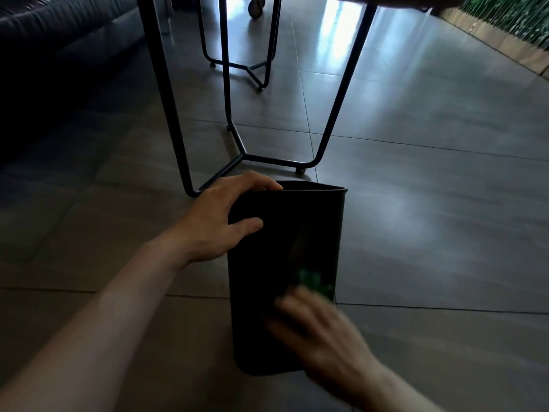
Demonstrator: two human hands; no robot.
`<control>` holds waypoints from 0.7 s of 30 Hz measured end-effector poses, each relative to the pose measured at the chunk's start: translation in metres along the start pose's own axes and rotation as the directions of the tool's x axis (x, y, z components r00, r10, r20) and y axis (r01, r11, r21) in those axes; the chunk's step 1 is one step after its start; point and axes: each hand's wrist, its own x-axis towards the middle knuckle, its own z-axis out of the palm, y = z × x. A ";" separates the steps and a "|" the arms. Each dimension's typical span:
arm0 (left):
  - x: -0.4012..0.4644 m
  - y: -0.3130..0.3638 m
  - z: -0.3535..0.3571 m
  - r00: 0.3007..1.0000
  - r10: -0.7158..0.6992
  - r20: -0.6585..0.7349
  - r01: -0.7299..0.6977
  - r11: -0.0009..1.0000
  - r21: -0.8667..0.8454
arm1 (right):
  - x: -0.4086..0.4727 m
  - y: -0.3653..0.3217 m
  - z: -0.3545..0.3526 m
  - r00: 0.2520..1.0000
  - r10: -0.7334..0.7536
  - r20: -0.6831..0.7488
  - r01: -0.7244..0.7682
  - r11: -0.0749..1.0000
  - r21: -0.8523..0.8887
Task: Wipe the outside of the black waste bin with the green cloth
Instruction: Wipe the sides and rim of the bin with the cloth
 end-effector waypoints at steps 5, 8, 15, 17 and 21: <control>-0.003 0.003 -0.001 1.000 -0.009 0.009 0.008 1.000 0.023 | 0.082 0.050 -0.031 0.860 0.421 -0.289 -0.396 0.907 0.142; -0.002 0.001 -0.003 1.000 -0.024 -0.005 0.024 1.000 0.018 | 0.054 0.026 -0.015 0.911 0.346 -0.225 -0.347 0.937 0.036; -0.003 0.000 -0.001 1.000 -0.005 -0.011 0.006 1.000 0.021 | -0.018 -0.006 -0.003 0.985 0.171 -0.025 -0.172 0.985 -0.004; -0.001 -0.001 0.000 1.000 -0.019 -0.016 0.019 1.000 0.018 | 0.025 0.019 -0.016 0.937 0.321 -0.136 -0.315 0.947 0.062; 0.001 -0.001 0.000 0.999 -0.002 -0.032 0.003 1.000 0.031 | 0.093 0.056 -0.037 0.798 0.532 -0.283 -0.507 0.846 0.162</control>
